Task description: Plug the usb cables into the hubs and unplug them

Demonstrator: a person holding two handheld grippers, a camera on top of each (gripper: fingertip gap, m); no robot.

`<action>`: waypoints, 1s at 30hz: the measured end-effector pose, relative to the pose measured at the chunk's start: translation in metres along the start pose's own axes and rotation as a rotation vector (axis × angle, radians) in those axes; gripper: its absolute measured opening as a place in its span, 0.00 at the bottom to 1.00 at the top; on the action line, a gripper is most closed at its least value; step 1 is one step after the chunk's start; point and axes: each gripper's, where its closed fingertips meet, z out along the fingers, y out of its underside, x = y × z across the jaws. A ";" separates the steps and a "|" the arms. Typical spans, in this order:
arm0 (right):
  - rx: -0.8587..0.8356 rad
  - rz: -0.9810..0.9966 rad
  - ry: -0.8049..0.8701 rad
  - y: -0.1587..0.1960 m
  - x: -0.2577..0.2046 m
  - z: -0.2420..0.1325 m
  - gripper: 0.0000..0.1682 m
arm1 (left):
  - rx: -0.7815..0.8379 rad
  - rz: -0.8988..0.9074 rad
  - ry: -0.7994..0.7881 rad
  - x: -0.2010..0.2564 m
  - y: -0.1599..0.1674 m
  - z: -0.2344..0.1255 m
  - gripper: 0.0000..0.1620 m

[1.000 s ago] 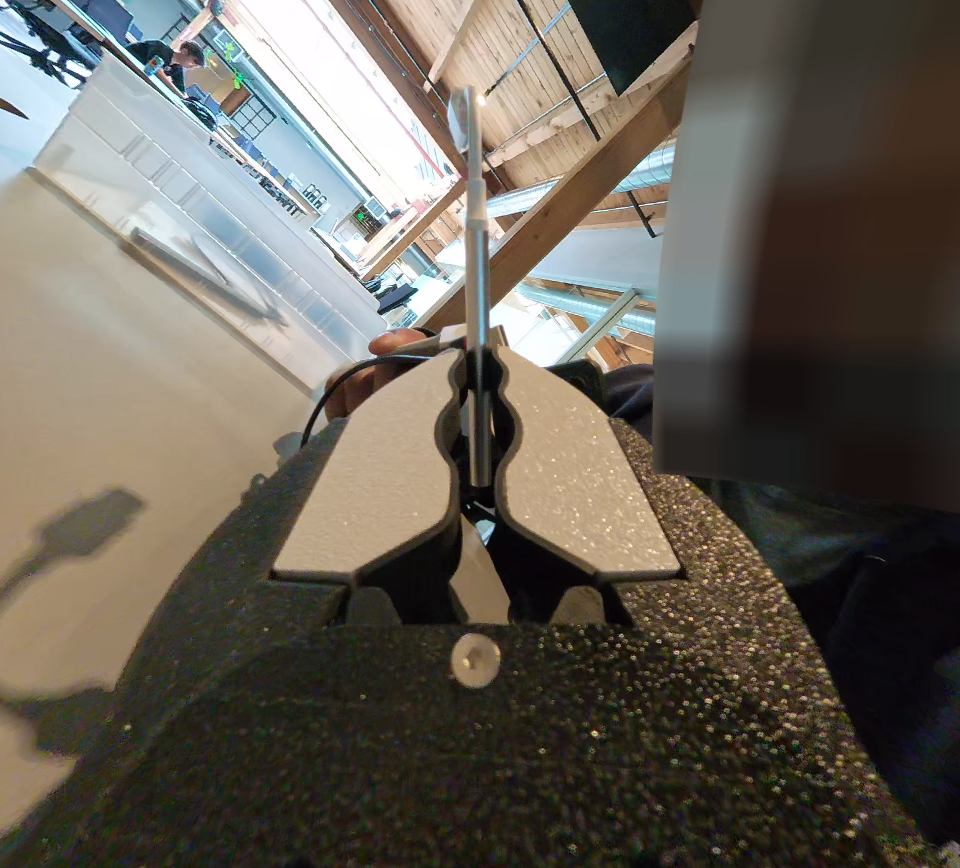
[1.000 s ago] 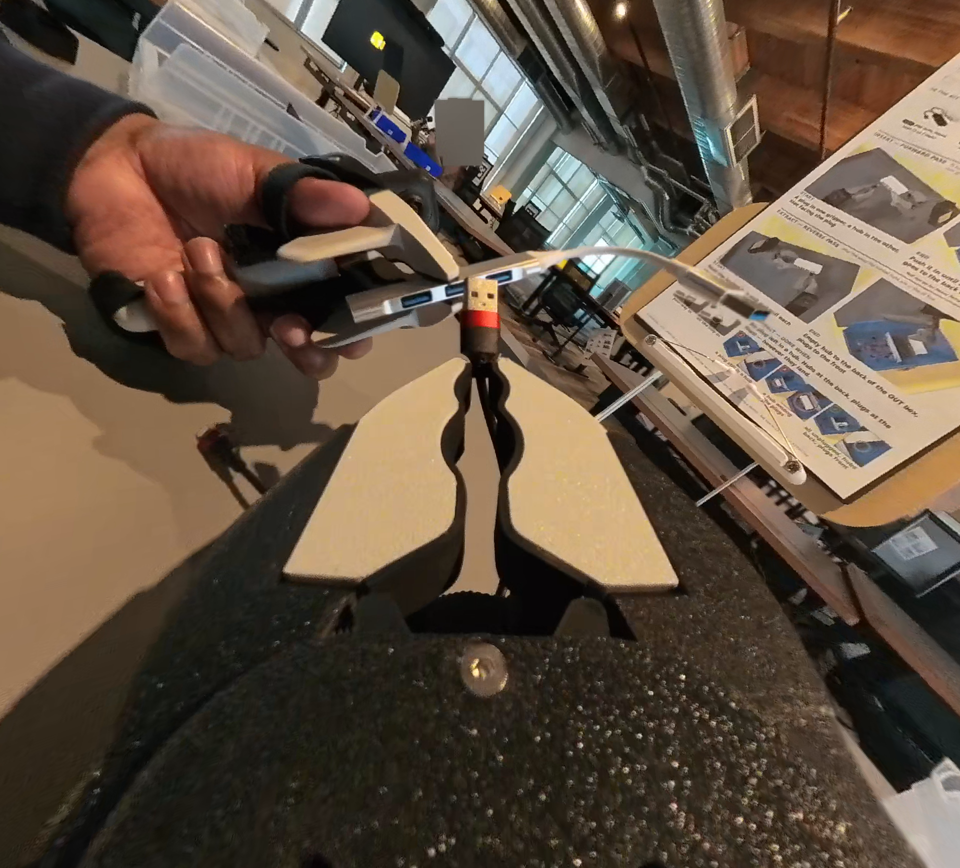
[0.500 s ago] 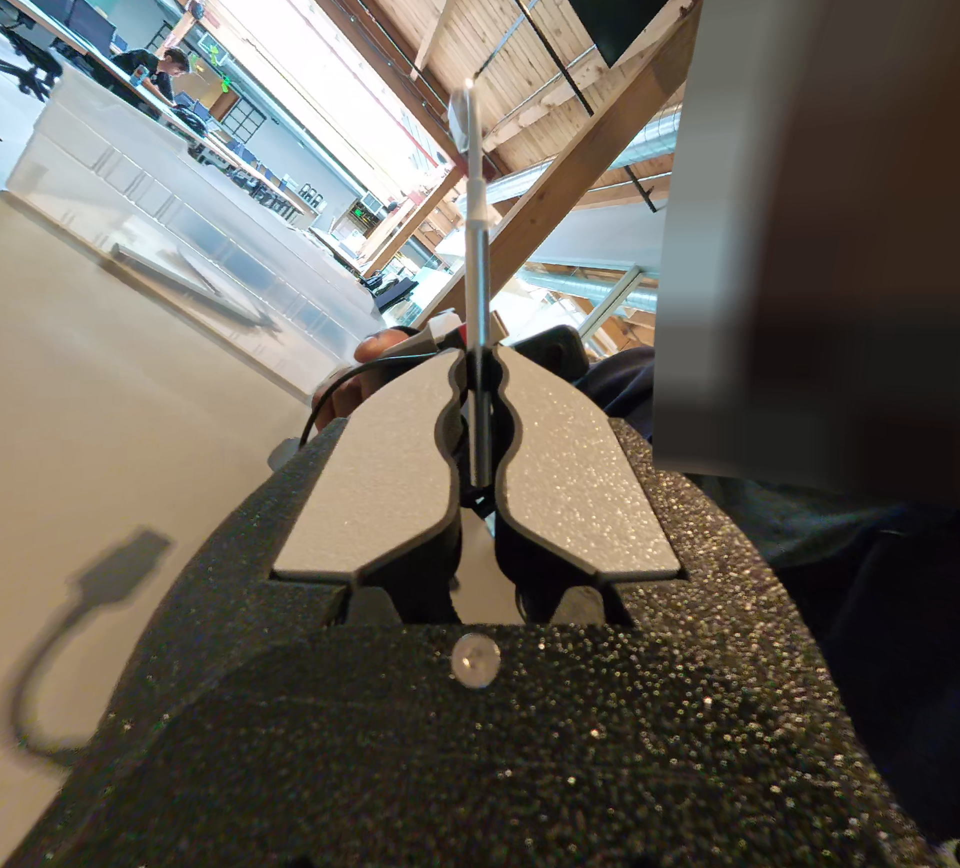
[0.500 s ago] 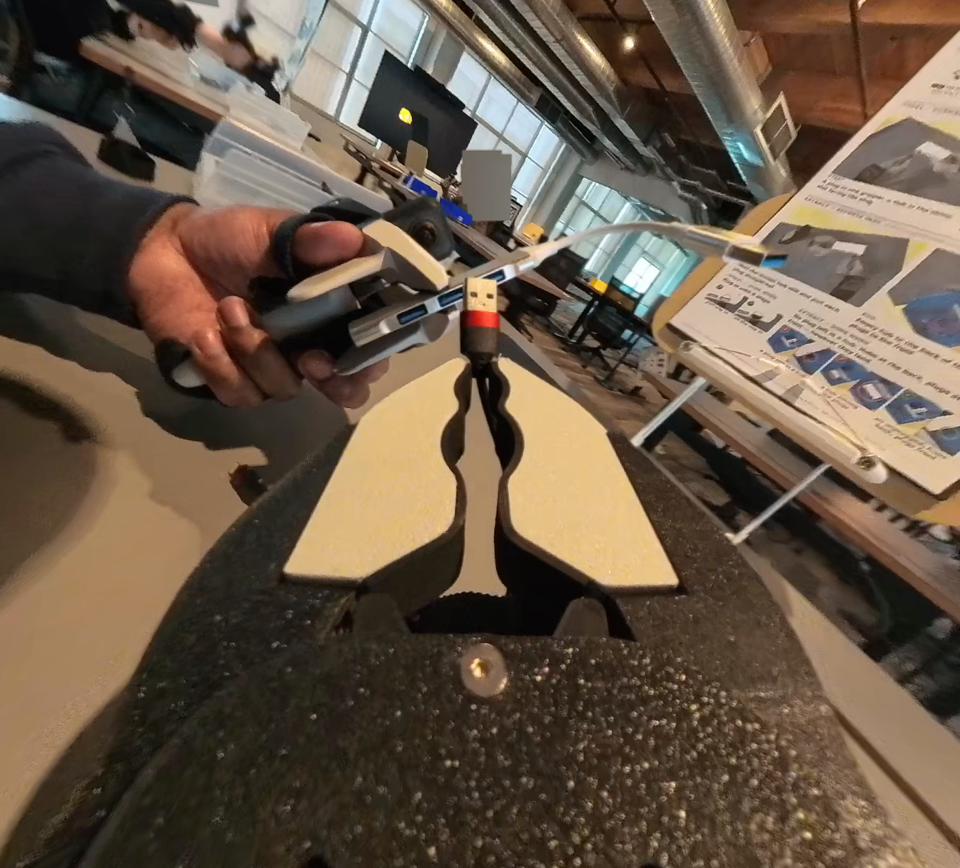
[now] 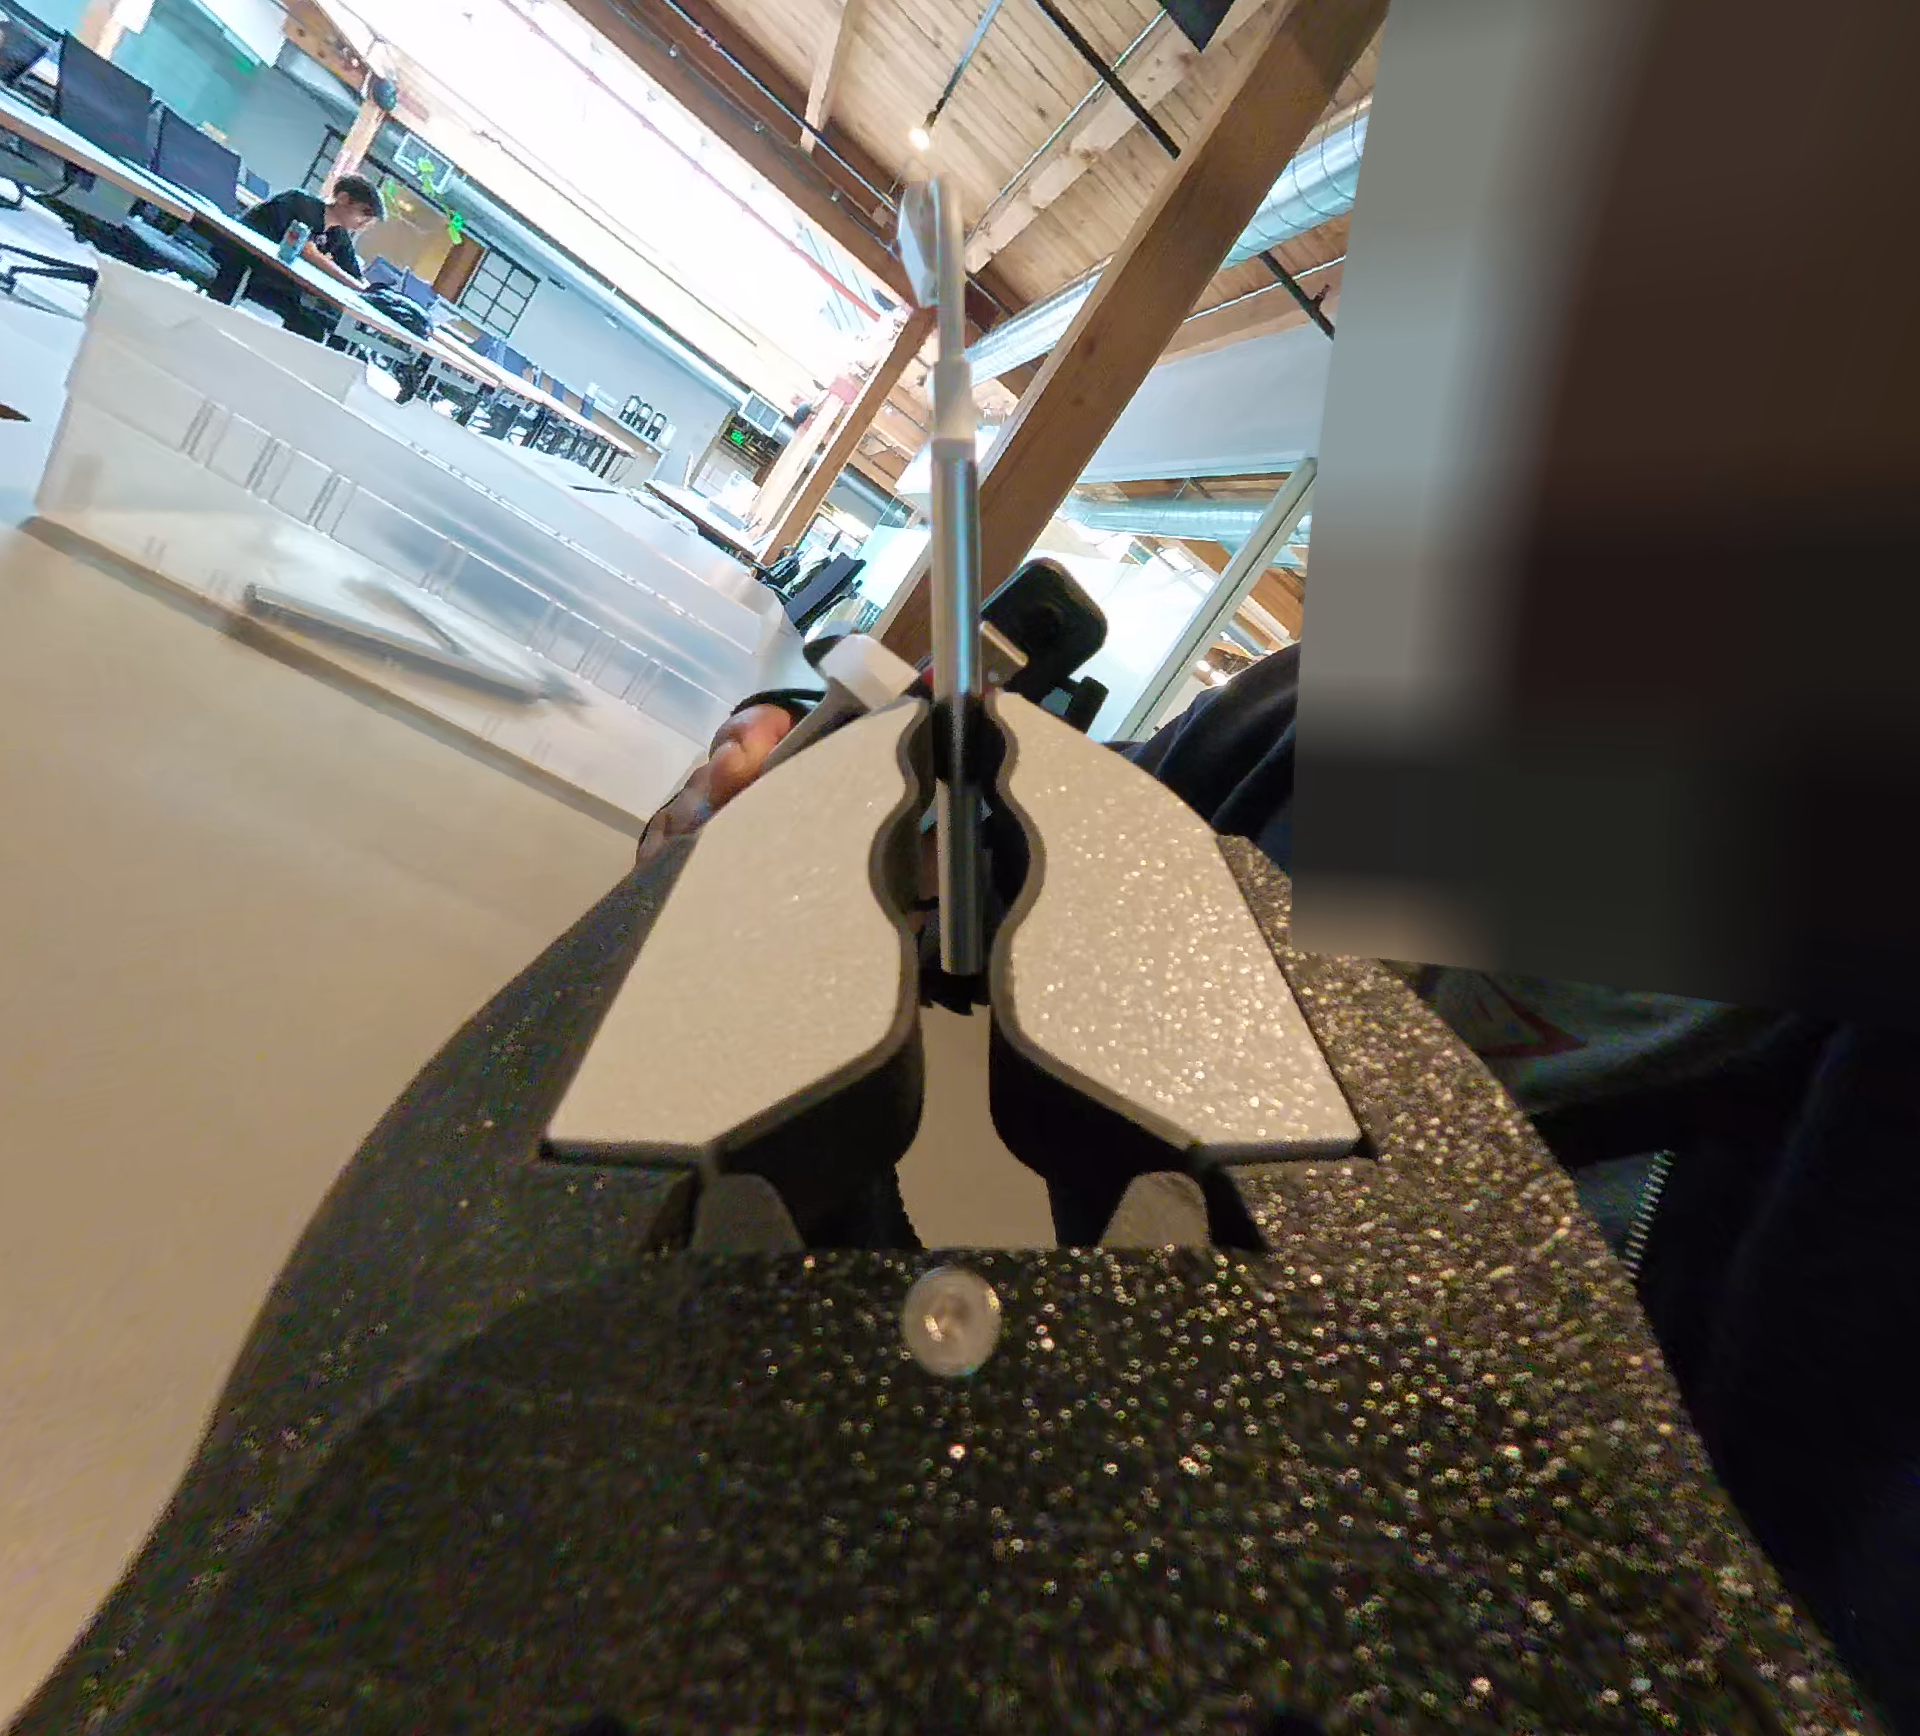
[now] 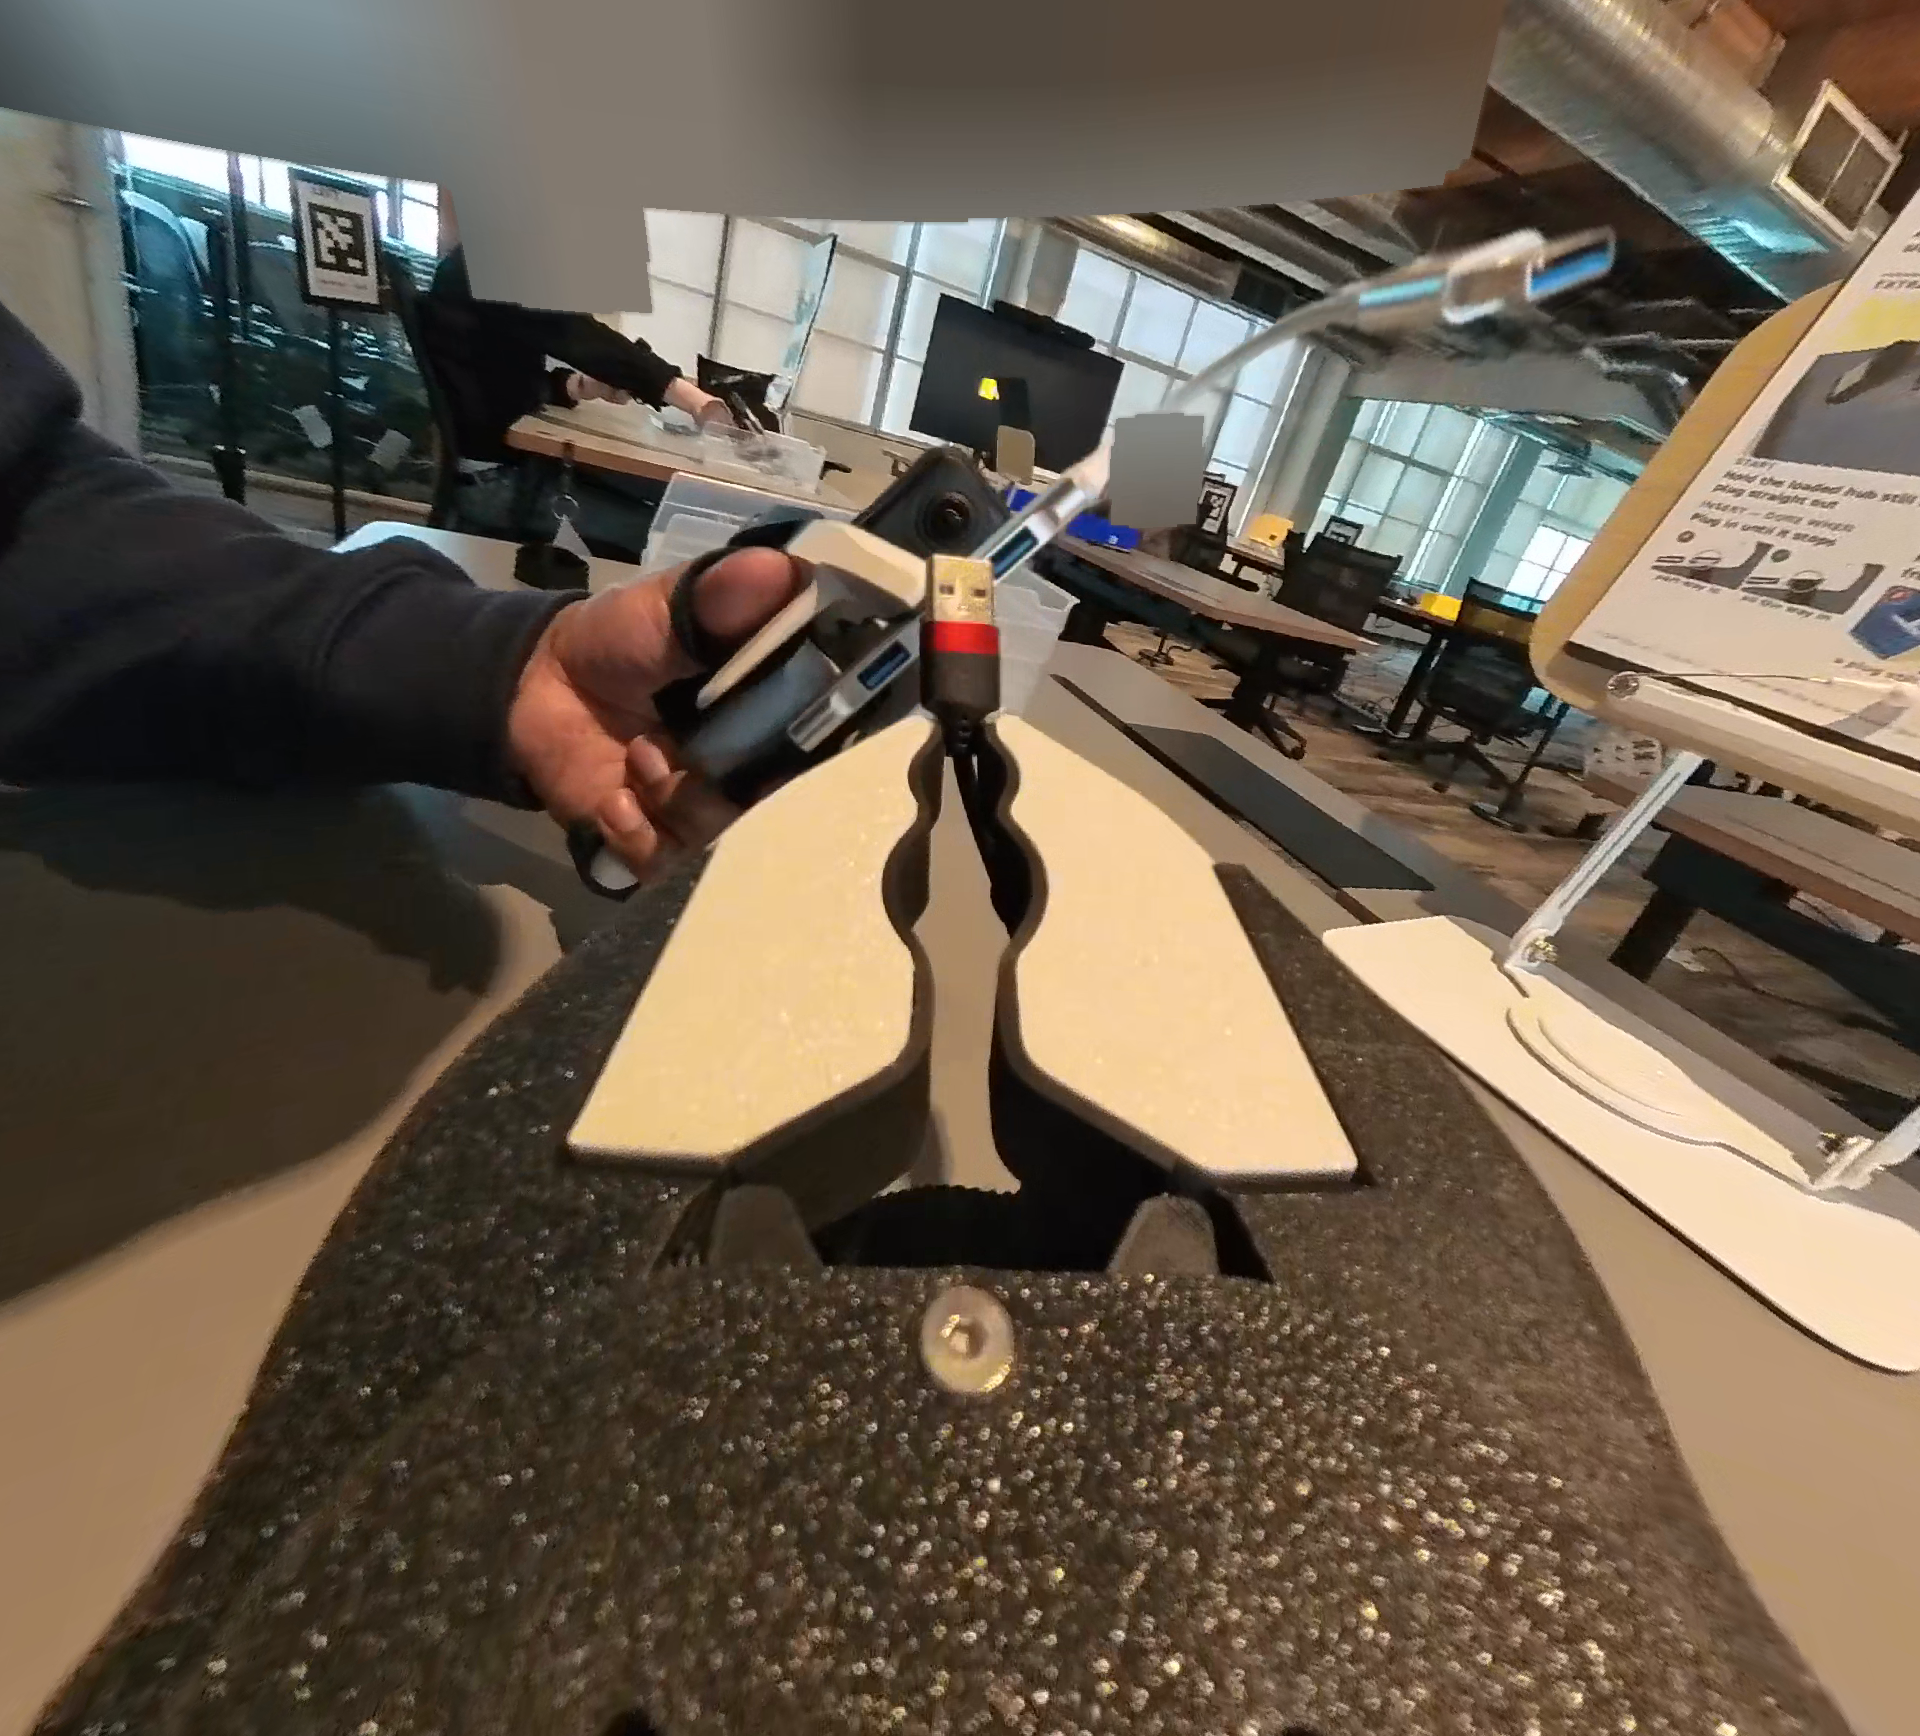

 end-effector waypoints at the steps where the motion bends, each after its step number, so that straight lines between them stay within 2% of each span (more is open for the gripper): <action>1: 0.000 0.007 -0.002 0.000 0.000 0.000 0.03 | 0.004 0.004 0.005 0.001 0.000 0.000 0.04; 5: 0.003 0.088 -0.034 0.001 -0.001 0.001 0.03 | -0.001 0.029 0.010 0.003 0.000 0.000 0.04; 11: 0.009 0.355 -0.147 0.000 -0.010 0.005 0.03 | -0.002 0.095 0.026 0.006 -0.002 -0.003 0.04; 16: -0.049 0.671 -0.323 0.007 -0.030 0.012 0.03 | -0.007 0.183 0.061 0.014 -0.005 -0.007 0.04; 22: 0.024 0.996 -0.496 -0.003 -0.039 0.010 0.04 | -0.019 0.191 0.066 0.011 -0.003 -0.011 0.04; 30: 0.029 1.046 -0.531 -0.004 -0.038 0.008 0.03 | -0.035 0.196 0.068 0.011 0.000 -0.009 0.04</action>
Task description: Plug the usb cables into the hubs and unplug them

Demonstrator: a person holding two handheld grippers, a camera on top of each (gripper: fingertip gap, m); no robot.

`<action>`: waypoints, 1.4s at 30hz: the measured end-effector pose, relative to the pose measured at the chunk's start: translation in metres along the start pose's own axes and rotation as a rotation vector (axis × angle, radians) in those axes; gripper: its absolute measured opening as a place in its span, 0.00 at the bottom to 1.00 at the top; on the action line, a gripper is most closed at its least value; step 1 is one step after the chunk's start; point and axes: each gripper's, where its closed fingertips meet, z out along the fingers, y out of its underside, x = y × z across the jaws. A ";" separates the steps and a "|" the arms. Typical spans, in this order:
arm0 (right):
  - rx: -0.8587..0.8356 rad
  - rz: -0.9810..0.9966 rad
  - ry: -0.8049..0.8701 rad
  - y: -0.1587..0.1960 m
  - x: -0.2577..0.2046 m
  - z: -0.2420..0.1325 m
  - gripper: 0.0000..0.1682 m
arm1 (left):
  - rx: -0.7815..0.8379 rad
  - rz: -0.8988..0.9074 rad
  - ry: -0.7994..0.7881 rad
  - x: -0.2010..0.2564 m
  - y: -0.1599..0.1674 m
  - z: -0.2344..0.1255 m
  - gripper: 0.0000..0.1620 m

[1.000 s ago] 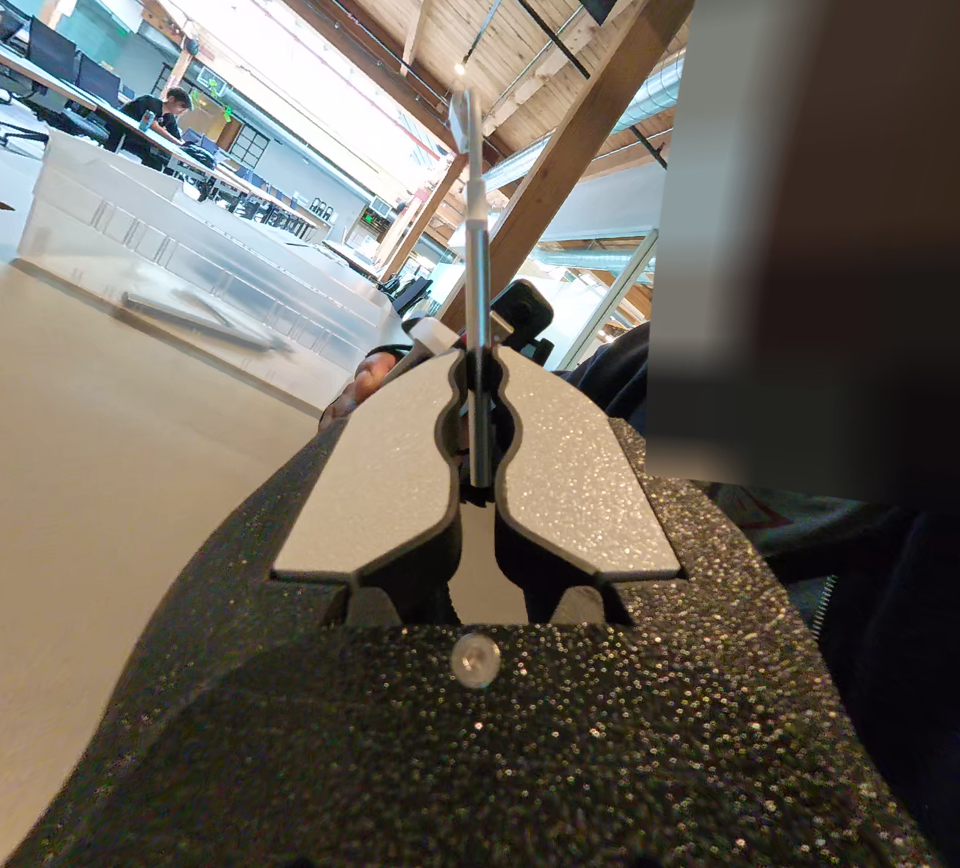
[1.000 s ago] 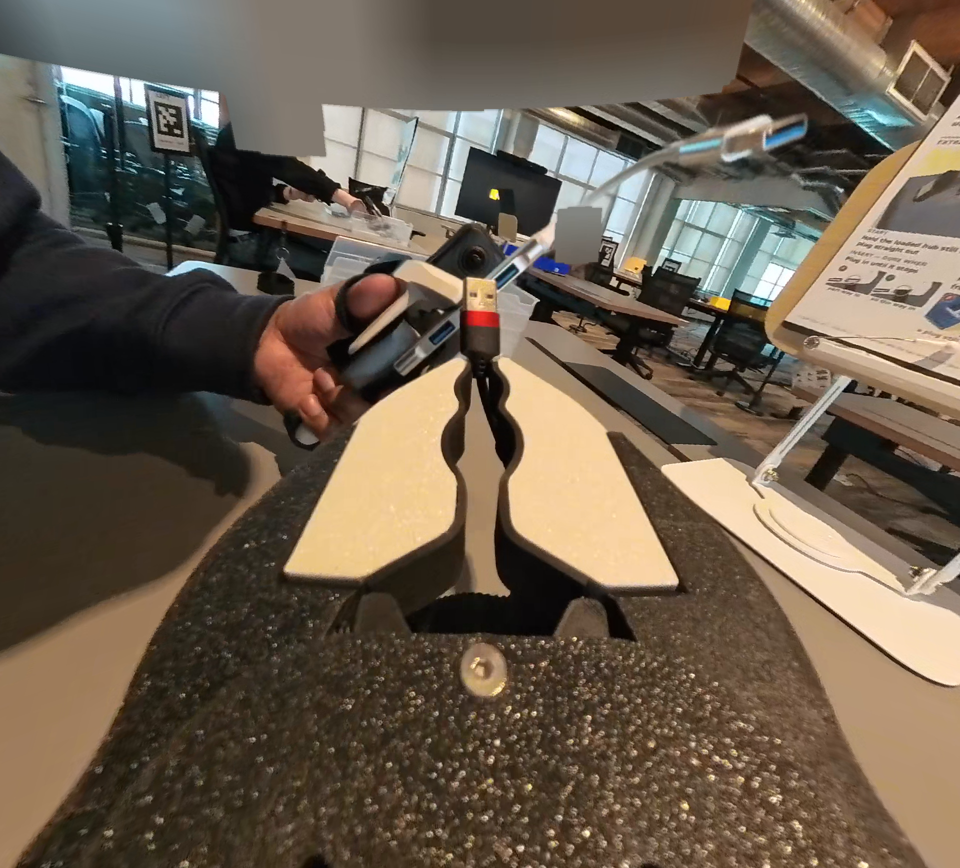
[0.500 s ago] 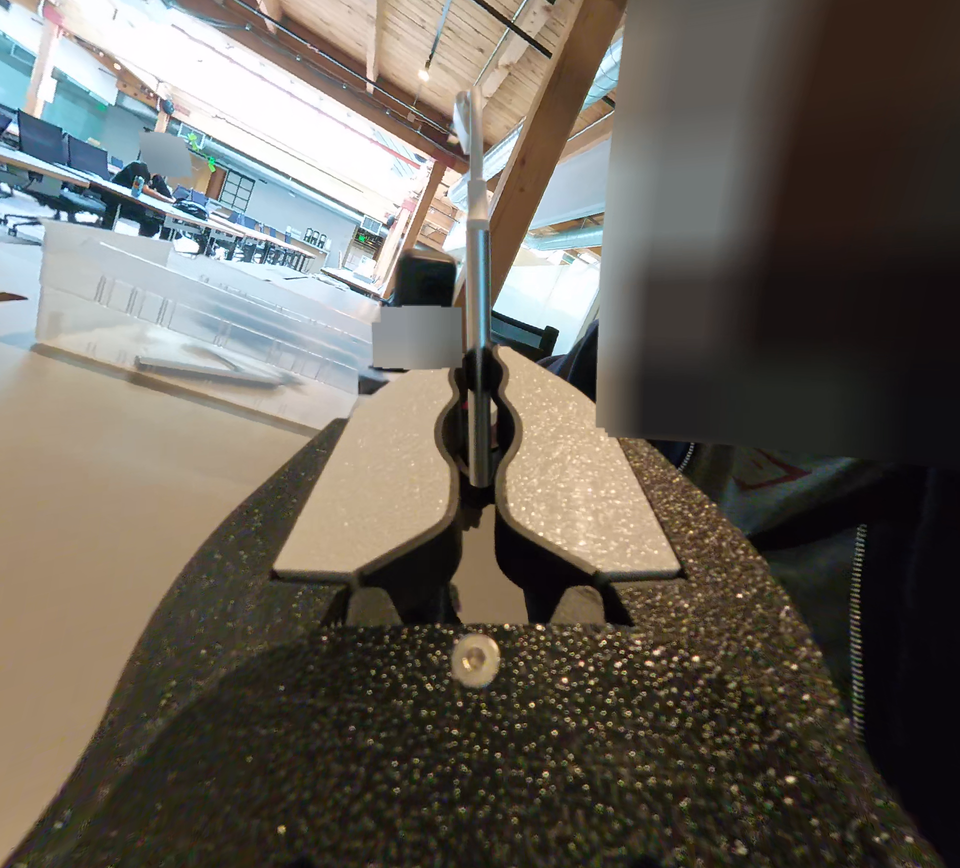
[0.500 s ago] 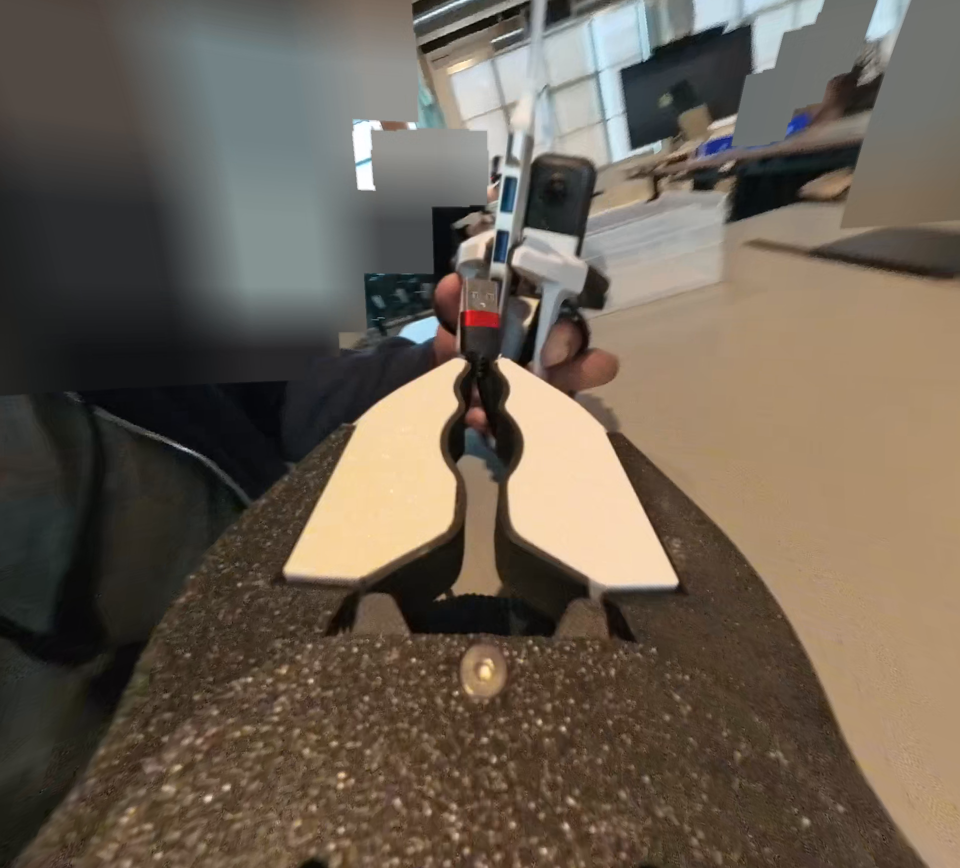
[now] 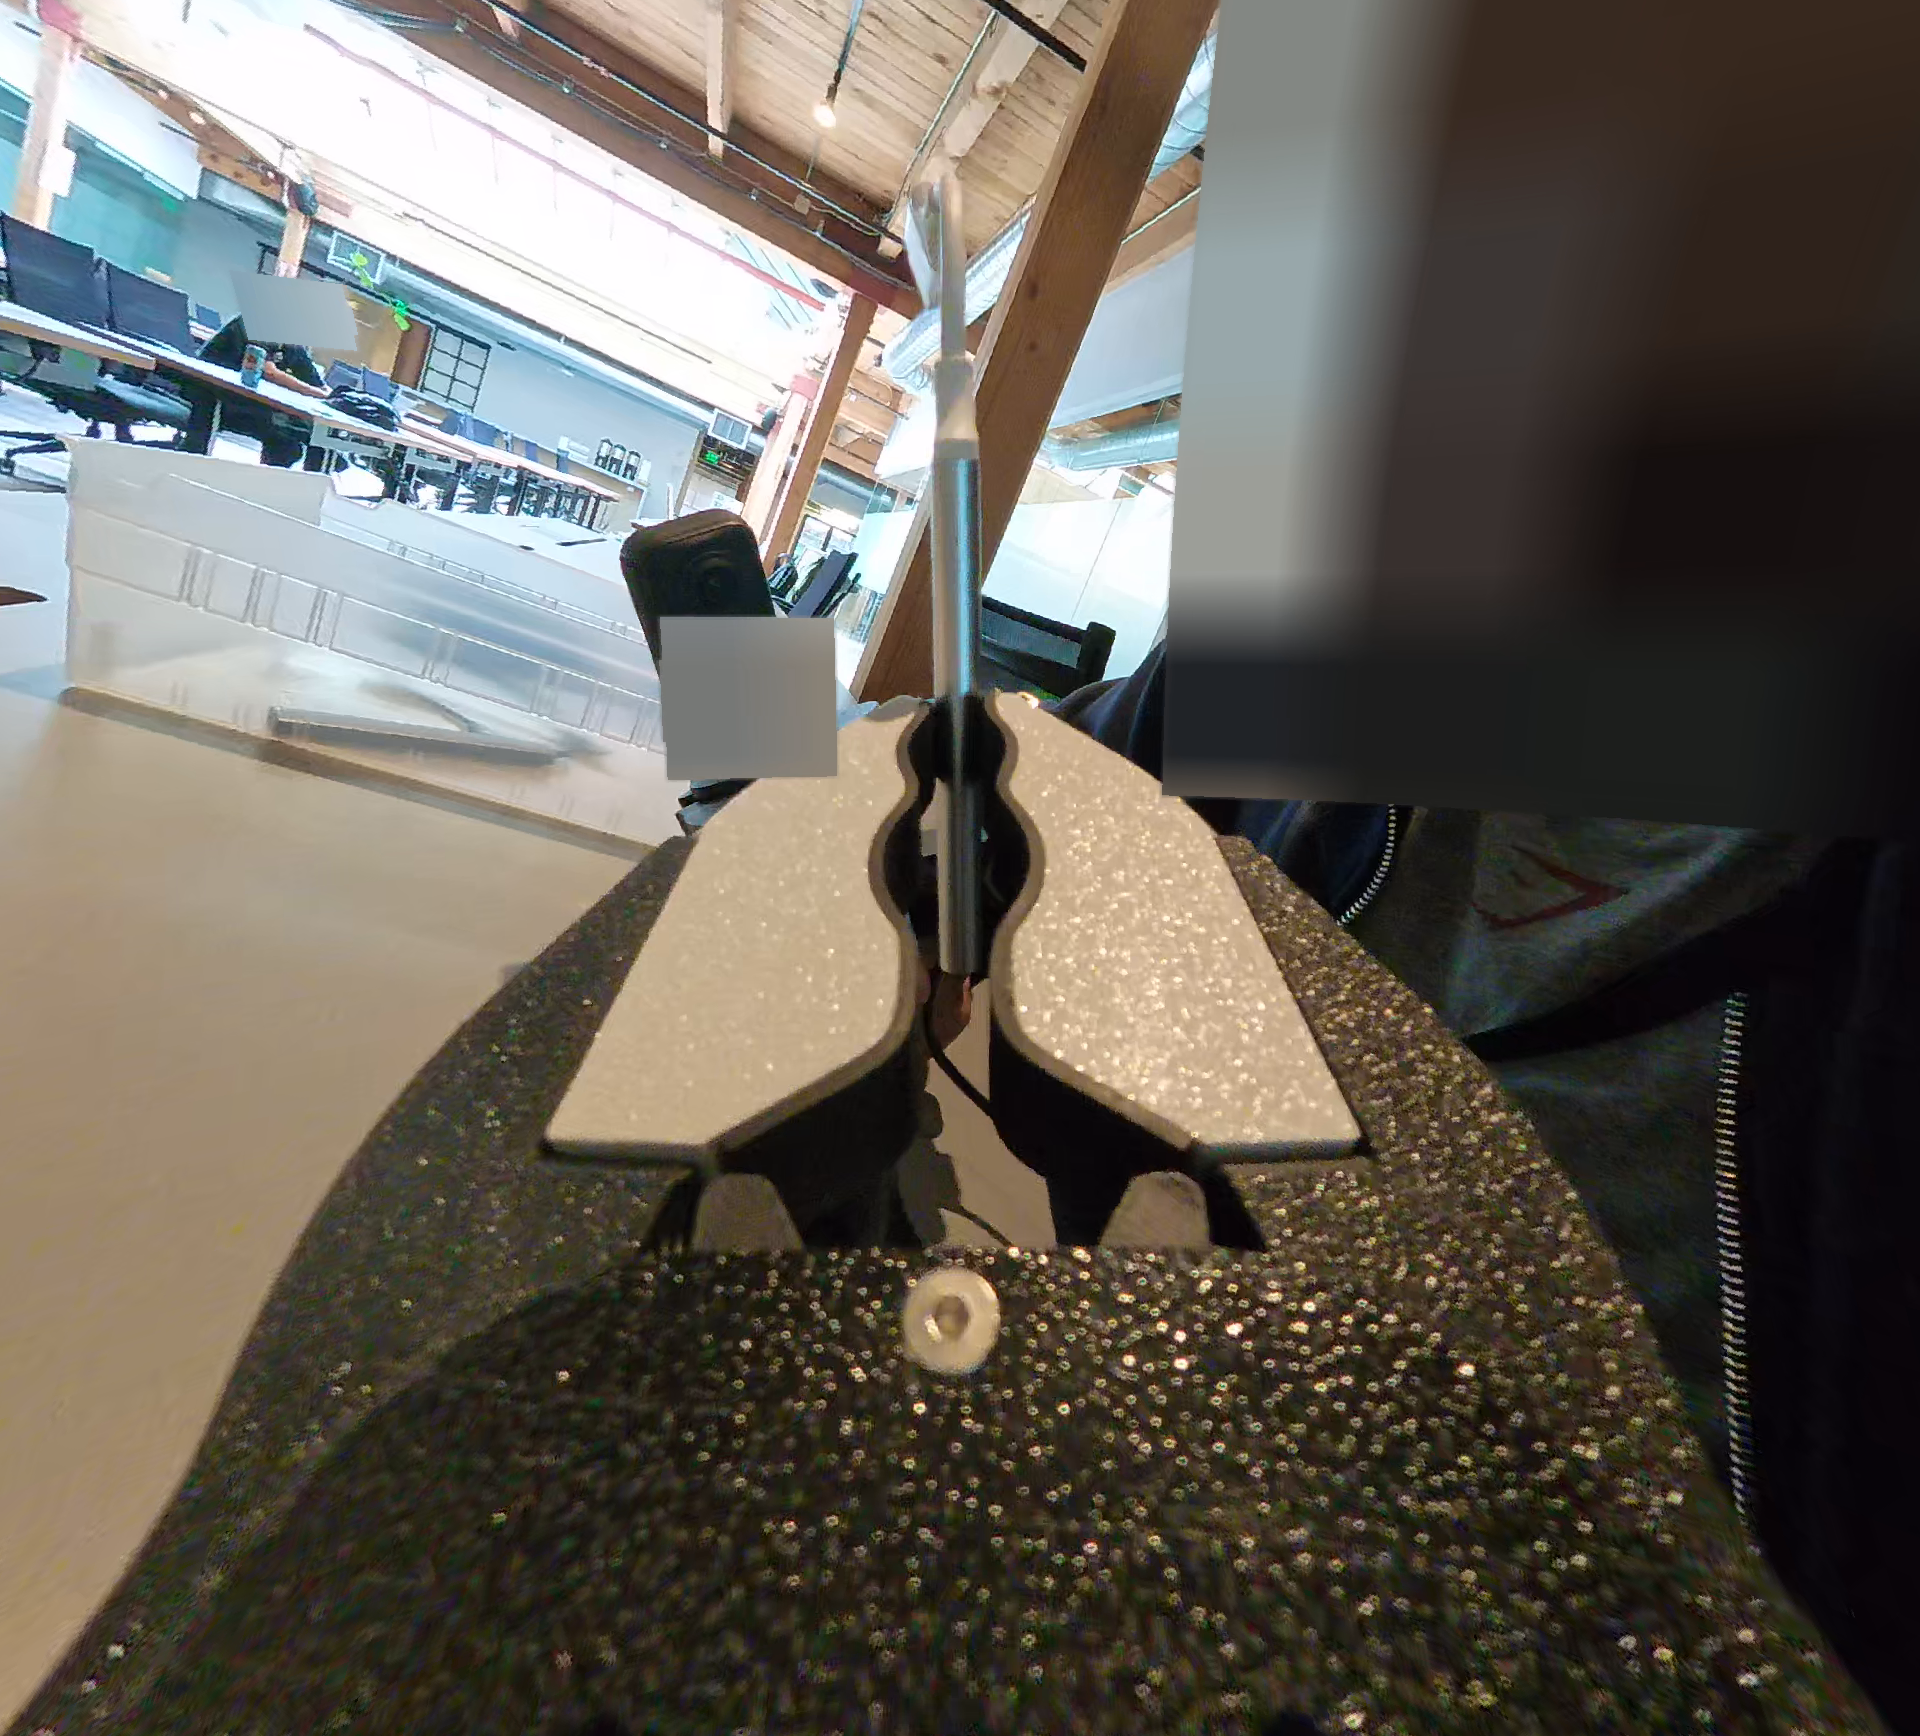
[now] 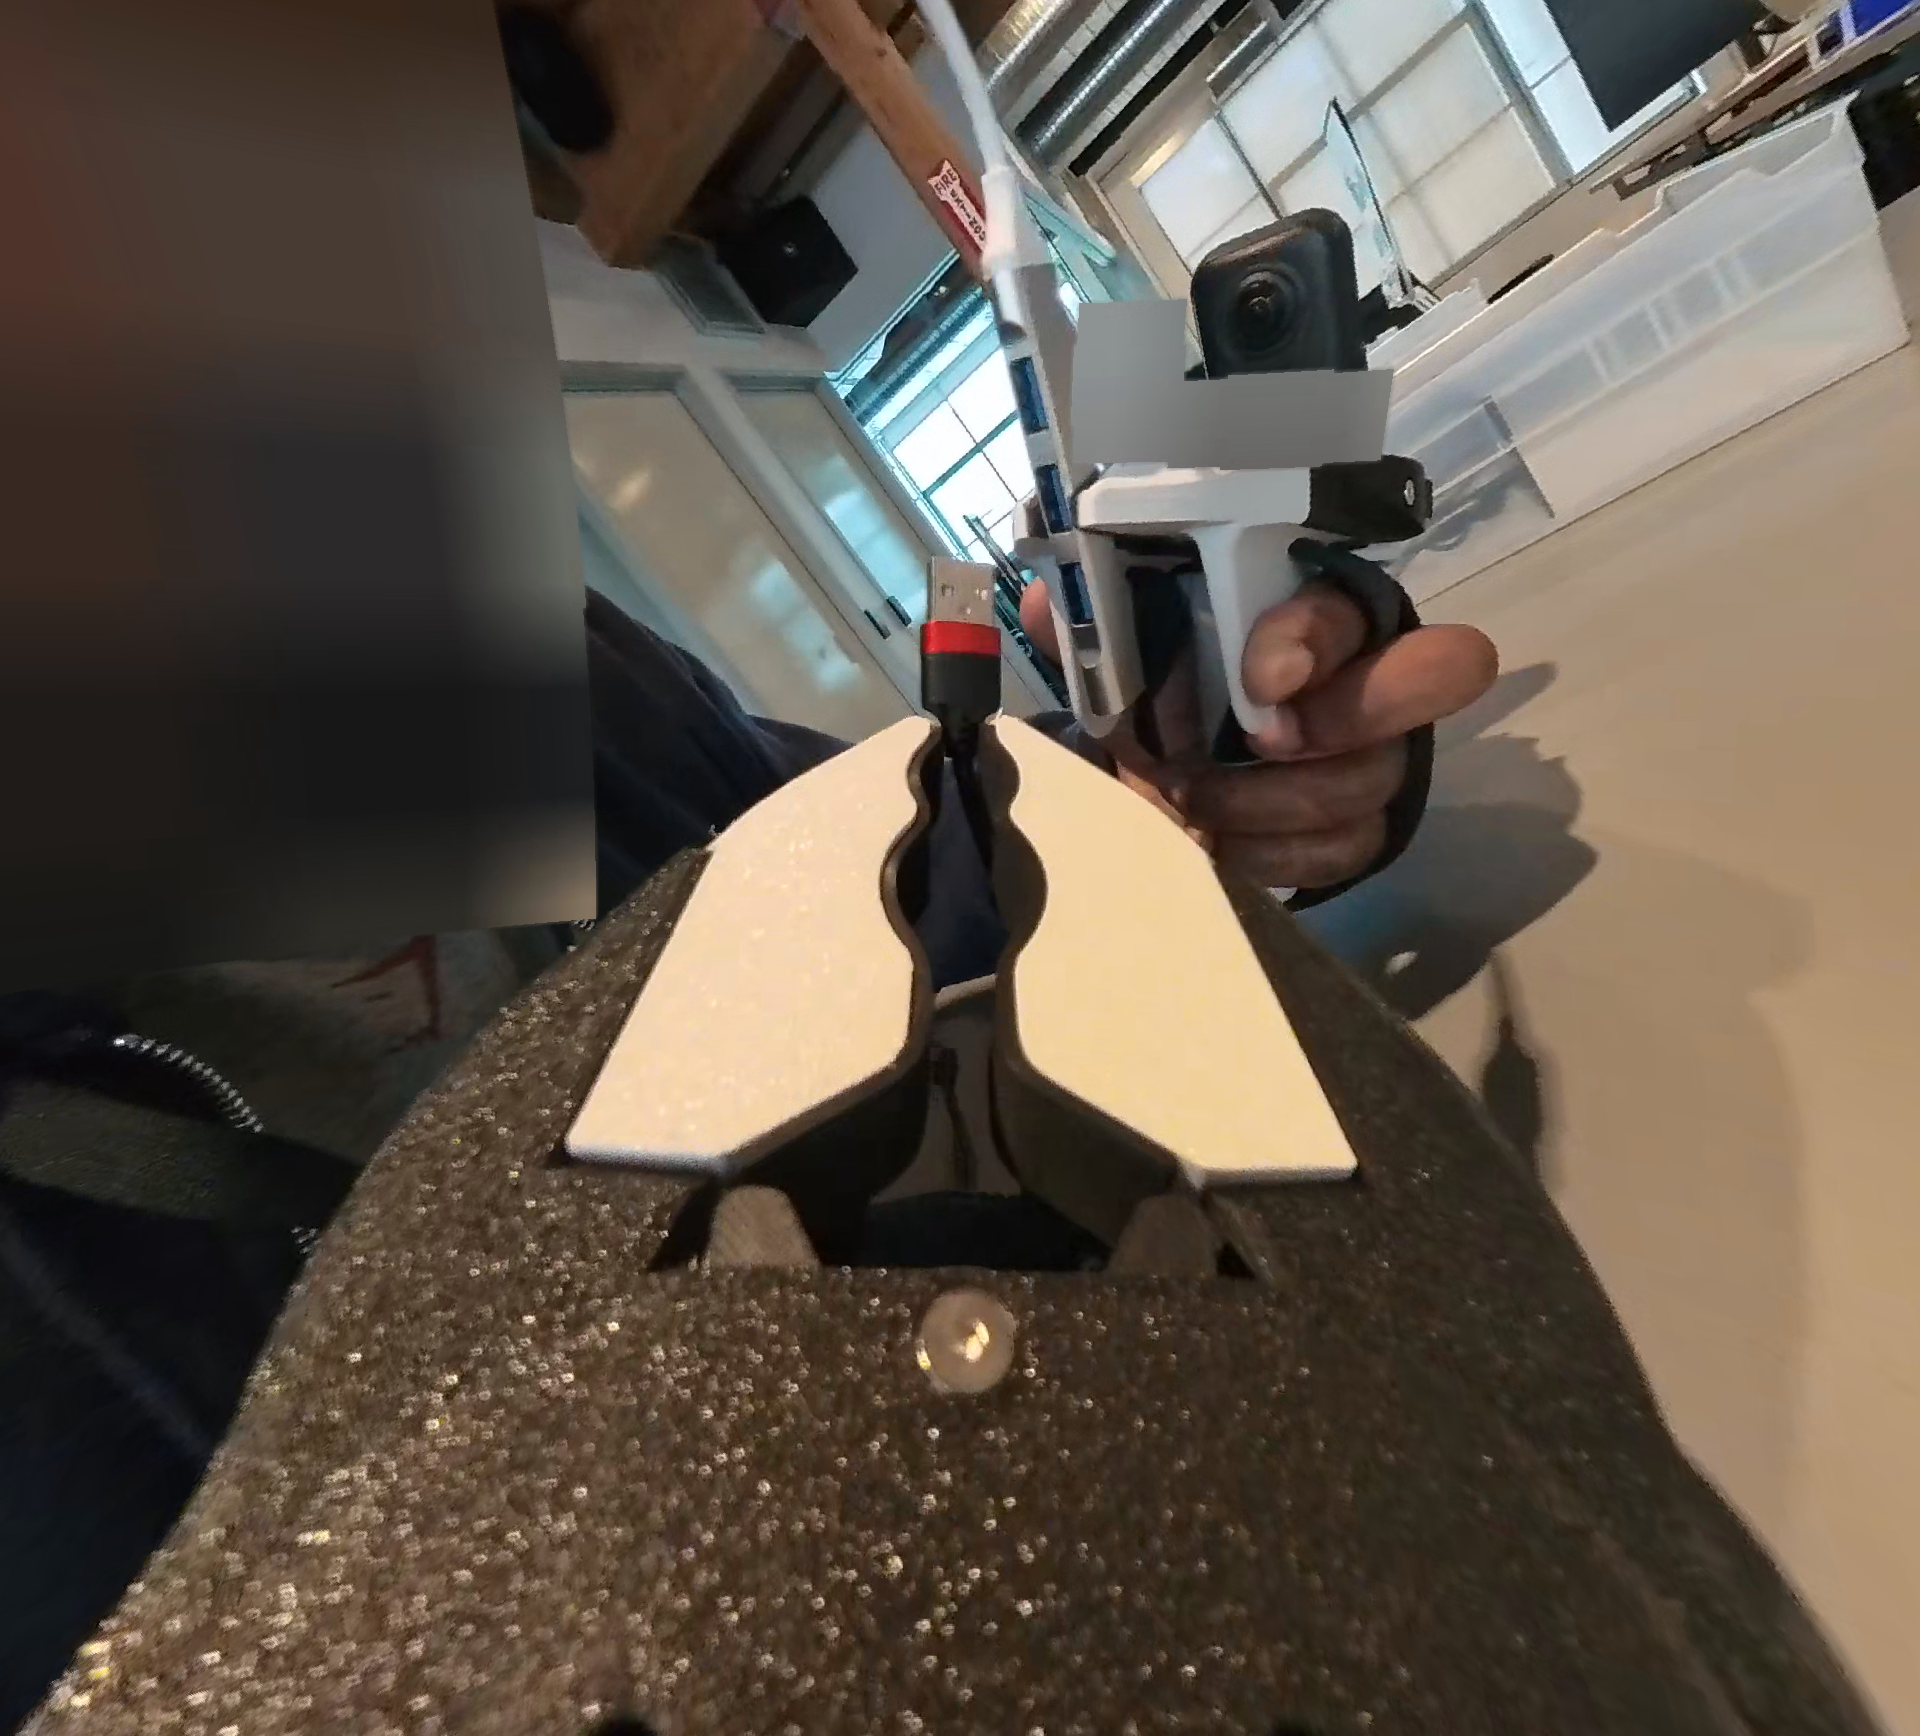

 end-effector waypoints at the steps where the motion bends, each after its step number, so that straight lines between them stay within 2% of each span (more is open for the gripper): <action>1: -0.002 0.002 -0.002 0.000 0.000 0.000 0.03 | 0.002 -0.001 0.003 0.000 0.000 0.000 0.04; 11: -0.044 0.120 0.001 0.008 0.004 0.000 0.04 | -0.028 0.056 0.050 0.009 0.004 0.003 0.04; 18: -0.070 0.225 0.001 0.016 0.006 0.000 0.03 | -0.194 0.200 0.024 0.011 0.021 0.001 0.04; 33: -0.074 0.356 0.014 0.023 0.011 -0.001 0.03 | -0.343 0.341 -0.020 0.007 0.034 -0.007 0.05; 42: -0.131 0.403 0.074 0.035 0.017 -0.001 0.03 | -0.496 0.446 -0.040 0.006 0.047 -0.017 0.04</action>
